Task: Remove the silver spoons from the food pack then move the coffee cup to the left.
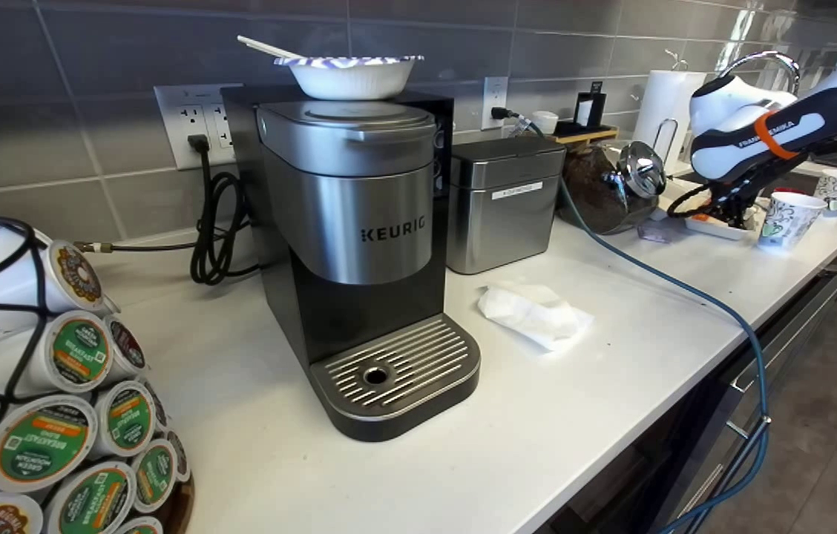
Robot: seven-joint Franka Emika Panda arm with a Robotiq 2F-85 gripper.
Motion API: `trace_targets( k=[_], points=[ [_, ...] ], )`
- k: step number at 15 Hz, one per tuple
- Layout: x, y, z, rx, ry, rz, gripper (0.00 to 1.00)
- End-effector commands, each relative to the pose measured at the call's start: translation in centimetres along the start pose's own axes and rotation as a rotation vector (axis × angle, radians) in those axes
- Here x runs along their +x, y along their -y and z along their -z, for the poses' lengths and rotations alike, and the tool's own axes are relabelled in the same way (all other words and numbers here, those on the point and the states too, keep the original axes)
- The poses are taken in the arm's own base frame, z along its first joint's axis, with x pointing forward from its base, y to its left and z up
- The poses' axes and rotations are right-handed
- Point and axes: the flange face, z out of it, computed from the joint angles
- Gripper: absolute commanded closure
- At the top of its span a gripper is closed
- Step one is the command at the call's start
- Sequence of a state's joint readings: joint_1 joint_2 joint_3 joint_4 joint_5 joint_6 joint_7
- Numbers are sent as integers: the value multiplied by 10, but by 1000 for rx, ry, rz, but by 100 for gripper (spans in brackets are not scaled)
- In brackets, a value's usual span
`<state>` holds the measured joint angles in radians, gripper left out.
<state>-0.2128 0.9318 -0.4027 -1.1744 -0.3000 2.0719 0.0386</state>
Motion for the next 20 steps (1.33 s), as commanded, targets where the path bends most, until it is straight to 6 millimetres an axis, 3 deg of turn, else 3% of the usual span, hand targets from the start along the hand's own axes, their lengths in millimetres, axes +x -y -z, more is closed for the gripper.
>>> trace_targets(
  k=[1, 7, 11, 16, 20],
  points=[
    [-2, -4, 34, -58, -17, -20, 98],
    [-17, -5, 129, -20, -124, 13, 98],
    [-41, -1, 171, 81, -178, 67, 98],
    [-88, 8, 219, 212, -269, 199, 98],
    [-141, 13, 235, 282, -227, 233, 98]
  ],
)
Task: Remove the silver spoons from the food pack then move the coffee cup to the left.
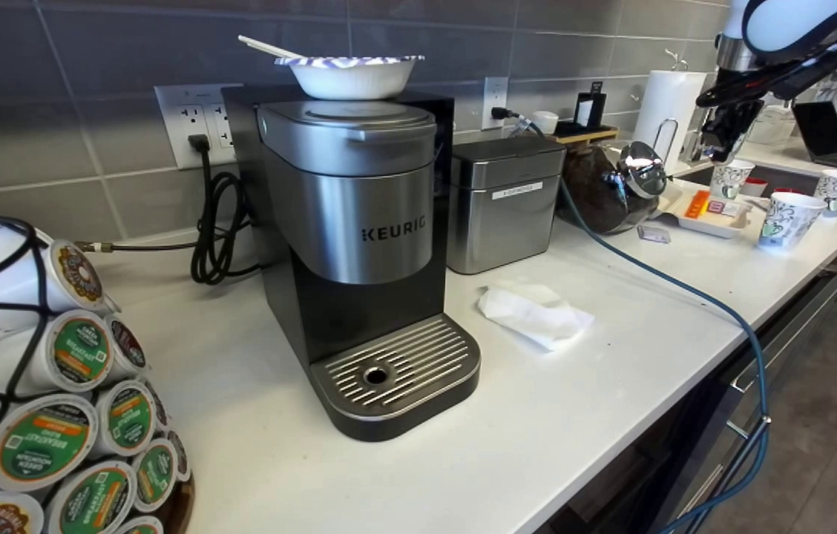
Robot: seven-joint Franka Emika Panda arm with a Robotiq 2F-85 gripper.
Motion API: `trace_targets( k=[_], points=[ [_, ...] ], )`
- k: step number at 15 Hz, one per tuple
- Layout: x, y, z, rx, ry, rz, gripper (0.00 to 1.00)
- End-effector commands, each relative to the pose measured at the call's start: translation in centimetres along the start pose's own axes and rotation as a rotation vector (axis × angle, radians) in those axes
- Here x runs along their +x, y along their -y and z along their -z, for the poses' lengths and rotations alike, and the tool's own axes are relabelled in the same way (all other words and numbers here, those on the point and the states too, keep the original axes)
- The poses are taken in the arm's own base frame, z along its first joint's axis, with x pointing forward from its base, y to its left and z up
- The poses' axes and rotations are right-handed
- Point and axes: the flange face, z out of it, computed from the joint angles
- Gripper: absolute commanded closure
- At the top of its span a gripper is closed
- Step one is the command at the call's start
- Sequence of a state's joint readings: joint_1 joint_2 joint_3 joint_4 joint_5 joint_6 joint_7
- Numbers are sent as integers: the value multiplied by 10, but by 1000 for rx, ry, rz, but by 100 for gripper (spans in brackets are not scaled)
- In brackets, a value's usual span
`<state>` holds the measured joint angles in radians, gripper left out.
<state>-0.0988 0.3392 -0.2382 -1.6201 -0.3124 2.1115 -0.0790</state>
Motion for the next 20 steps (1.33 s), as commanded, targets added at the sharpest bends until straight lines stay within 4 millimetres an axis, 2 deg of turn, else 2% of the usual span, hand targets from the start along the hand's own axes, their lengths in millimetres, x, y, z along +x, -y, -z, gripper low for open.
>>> trace_targets(
  k=[1, 6, 12, 15, 17, 19, 20],
  points=[
    [-57, 20, 18, 89, 12, 37, 98],
    [-114, 50, 39, 104, -2, 42, 98],
    [-146, 84, 74, 188, -295, 197, 98],
    [-149, 93, 81, 227, -425, 287, 98],
    [-136, 99, 78, 254, -477, 375, 98],
    [-120, 112, 77, 316, -507, 452, 98],
    [-122, 112, 78, 366, -514, 475, 98]
  ],
)
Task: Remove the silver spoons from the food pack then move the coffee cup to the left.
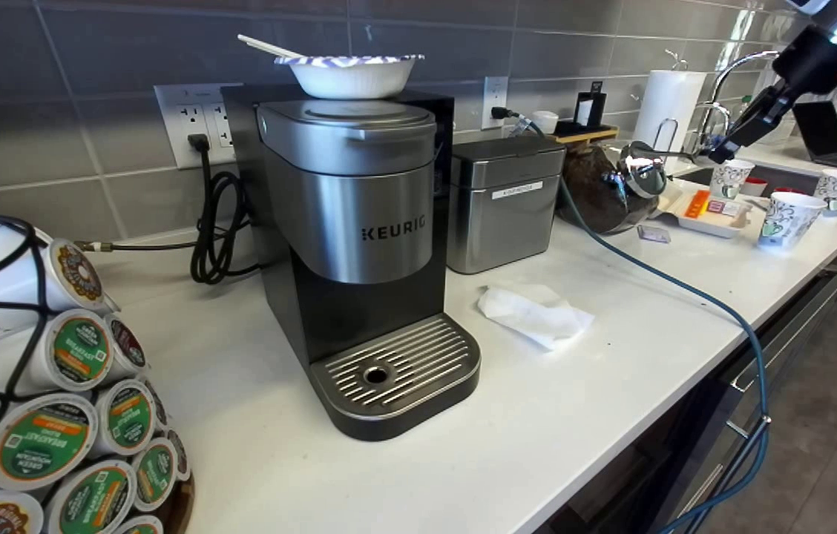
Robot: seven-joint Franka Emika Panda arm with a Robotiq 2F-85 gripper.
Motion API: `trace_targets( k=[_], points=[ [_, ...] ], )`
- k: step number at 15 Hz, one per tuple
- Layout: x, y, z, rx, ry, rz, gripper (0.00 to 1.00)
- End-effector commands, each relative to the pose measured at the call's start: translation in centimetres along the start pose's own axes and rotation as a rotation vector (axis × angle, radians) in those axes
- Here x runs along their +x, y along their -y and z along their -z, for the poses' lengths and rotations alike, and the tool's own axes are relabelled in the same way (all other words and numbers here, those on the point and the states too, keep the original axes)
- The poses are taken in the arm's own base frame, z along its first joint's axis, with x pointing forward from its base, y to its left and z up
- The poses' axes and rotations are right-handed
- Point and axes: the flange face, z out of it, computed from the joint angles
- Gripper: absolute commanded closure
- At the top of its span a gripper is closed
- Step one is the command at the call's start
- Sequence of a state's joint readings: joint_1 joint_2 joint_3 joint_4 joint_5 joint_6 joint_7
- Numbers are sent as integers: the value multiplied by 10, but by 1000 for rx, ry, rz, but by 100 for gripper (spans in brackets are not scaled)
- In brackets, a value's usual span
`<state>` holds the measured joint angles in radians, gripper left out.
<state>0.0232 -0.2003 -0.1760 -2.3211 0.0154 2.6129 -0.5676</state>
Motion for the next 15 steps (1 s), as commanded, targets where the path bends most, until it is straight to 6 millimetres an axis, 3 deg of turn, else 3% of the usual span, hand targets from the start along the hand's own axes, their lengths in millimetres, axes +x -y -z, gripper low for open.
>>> trace_targets(
  k=[1, 4, 5, 8, 11, 15],
  points=[
    [4, 3, -4, 35, -18, 23, 94],
    [8, 5, -11, 78, -40, 60, 94],
    [9, 4, -11, 78, -41, 62, 98],
    [24, 34, -26, 179, -53, 244, 98],
    [24, 61, -39, 267, -48, 380, 98],
    [22, 77, -72, 375, 20, 575, 98]
  ],
)
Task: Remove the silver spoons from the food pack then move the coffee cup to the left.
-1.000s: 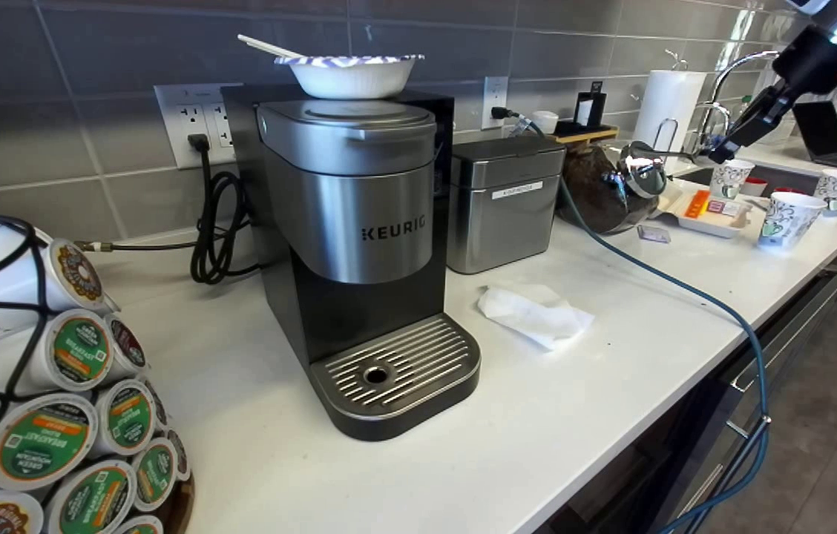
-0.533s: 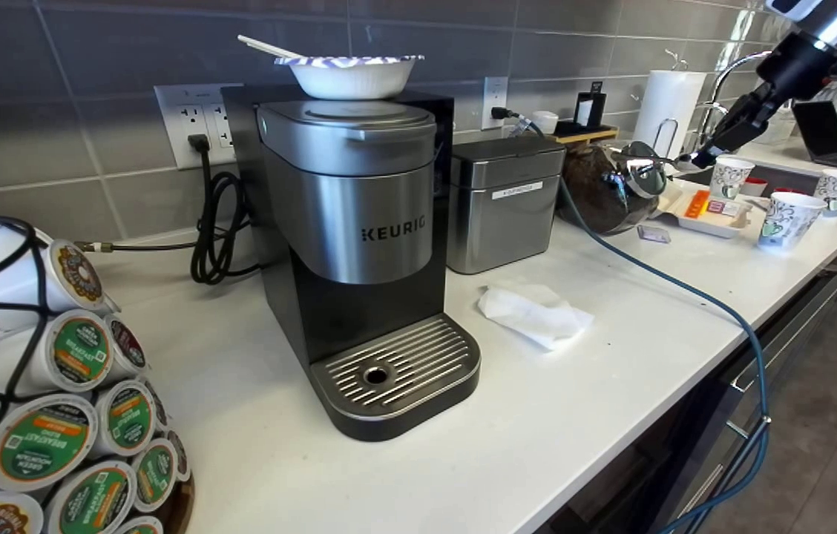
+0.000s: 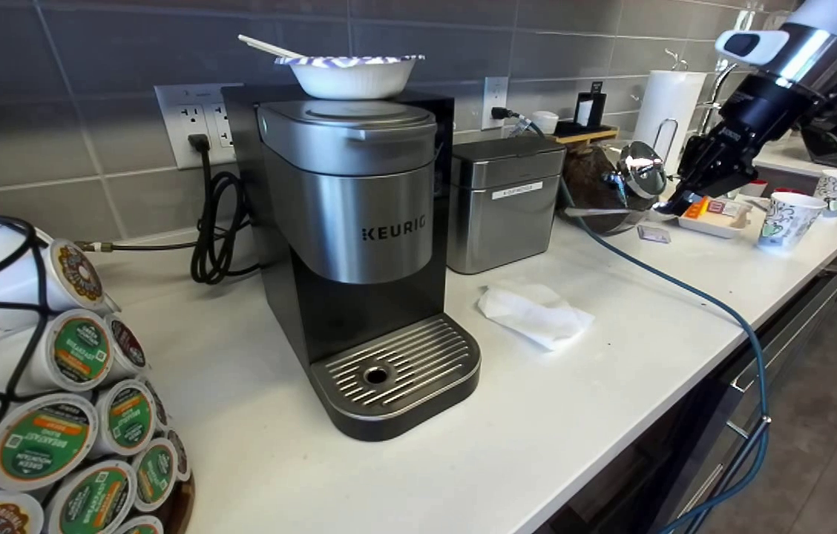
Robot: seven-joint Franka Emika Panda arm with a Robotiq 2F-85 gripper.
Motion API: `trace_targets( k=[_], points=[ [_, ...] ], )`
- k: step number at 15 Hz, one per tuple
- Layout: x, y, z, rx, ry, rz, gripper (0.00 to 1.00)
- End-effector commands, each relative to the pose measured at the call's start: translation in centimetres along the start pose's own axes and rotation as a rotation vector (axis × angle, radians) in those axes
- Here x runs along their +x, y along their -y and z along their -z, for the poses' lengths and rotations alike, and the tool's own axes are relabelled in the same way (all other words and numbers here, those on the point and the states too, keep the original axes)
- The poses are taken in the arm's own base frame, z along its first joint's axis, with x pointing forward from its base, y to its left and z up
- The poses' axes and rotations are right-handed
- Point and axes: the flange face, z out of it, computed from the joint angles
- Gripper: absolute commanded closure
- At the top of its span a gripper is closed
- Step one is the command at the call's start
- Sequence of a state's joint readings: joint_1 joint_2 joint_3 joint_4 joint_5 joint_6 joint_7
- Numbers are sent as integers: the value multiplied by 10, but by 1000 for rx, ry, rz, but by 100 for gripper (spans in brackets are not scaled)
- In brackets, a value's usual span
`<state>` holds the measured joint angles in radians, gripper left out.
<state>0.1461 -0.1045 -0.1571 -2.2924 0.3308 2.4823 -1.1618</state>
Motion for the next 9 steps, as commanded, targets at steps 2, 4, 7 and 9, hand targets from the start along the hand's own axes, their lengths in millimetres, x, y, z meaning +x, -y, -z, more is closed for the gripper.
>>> trace_targets(
  k=[2, 4, 7, 9],
  points=[
    [9, -15, -48, 153, 73, 194, 98],
    [13, -33, -76, 163, 135, 251, 98],
    [25, -55, -106, 137, 208, 352, 98],
    [30, -71, -122, 111, 240, 422, 98]
  ],
)
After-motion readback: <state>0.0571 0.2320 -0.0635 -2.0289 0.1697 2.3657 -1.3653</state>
